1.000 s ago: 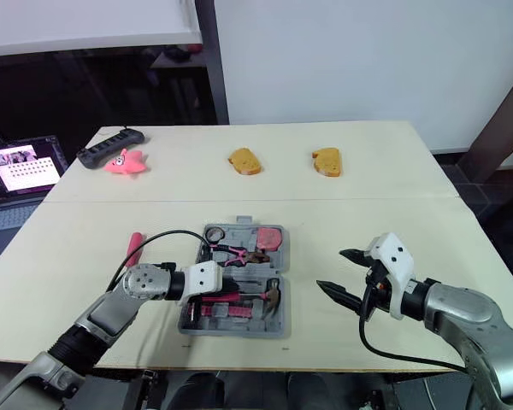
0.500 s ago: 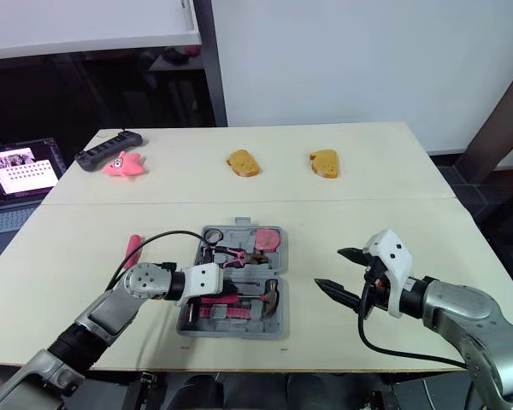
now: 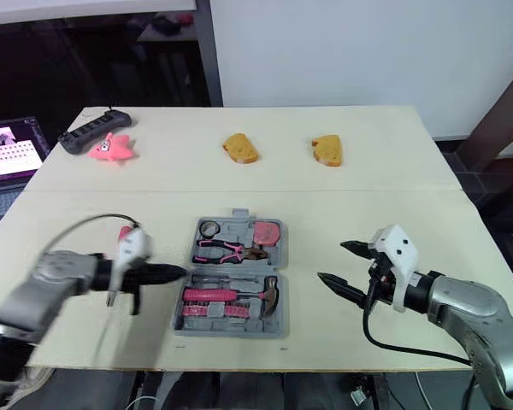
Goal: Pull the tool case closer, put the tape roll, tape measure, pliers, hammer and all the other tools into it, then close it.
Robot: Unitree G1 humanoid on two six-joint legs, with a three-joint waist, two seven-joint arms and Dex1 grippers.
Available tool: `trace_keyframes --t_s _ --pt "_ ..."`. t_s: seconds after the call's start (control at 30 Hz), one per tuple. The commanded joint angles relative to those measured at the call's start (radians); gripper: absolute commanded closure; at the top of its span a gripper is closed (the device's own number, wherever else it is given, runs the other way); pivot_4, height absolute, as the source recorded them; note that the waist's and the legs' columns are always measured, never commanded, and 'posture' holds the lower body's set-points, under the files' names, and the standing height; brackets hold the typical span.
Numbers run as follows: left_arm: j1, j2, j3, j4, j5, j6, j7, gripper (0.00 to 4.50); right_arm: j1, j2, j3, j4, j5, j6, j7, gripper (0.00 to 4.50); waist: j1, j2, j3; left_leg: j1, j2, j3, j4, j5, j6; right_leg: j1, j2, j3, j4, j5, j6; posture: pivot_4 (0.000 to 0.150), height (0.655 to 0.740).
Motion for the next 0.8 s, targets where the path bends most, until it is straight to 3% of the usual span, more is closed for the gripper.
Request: trace_keyframes --t_s 0.03,0.1,0.2,0.43,0.47,0.6,0.8 --pt "0.106 0.092 0.201 0.117 -0.015 -0.021 -0.031 4.49 0.053 -0.012 -0.071 0.061 -0.037 -0.095 0.053 0.0 0.001 0.0 0.001 -0.002 0.0 0.0 0.0 0.0 0.0 -0.002 0.0 0.0 0.0 0.0 0.0 0.15 0.74" --pt "0.177 0.129 0.274 0.214 0.026 -0.086 -0.024 4.49 0.088 -0.015 -0.1 0.108 -0.056 -0.148 0.088 0.0 0.001 0.001 0.001 -0.006 0.0 0.0 -0.001 0.0 0.0 -0.007 0.0 0.0 0.0 0.0 0.0 0.15 0.74" --pt "0.246 0.145 0.389 0.383 0.039 -0.147 0.005 3.68 0.143 -0.021 -0.154 0.192 -0.076 -0.221 0.146 0.0 0.0 -0.001 0.003 -0.008 0.0 0.0 -0.001 0.0 0.0 -0.008 0.0 0.0 -0.001 -0.001 -0.002 0.15 0.74" --pt "0.396 0.117 0.552 0.52 0.039 -0.232 0.049 0.25 0.219 -0.045 -0.25 0.455 -0.145 -0.393 0.243 0.0 0.0 -0.007 0.006 -0.008 0.0 0.001 0.005 0.001 -0.001 -0.006 -0.001 0.0 -0.001 -0.002 -0.005 0.15 0.74" --pt "0.413 0.111 0.566 0.513 0.033 -0.231 0.053 0.08 0.225 -0.045 -0.259 0.489 -0.153 -0.418 0.254 0.0 0.0 -0.007 0.006 -0.008 0.0 0.001 0.005 0.001 -0.001 -0.006 -0.001 0.0 -0.001 -0.001 -0.006 0.15 0.74" --pt "0.444 0.095 0.593 0.482 0.019 -0.226 0.056 0.08 0.233 -0.041 -0.261 0.563 -0.171 -0.49 0.283 0.0 -0.001 -0.007 0.006 -0.007 0.0 0.001 0.006 0.001 -0.002 -0.005 -0.001 0.0 0.001 -0.001 -0.007 0.15 0.74" --pt "0.455 0.077 0.596 0.425 0.009 -0.197 0.076 0.08 0.208 -0.025 -0.237 0.532 -0.161 -0.489 0.268 0.0 -0.002 -0.007 0.006 -0.005 0.0 0.001 0.006 0.002 -0.003 -0.005 0.0 0.0 0.002 0.0 -0.007 0.15 0.74"
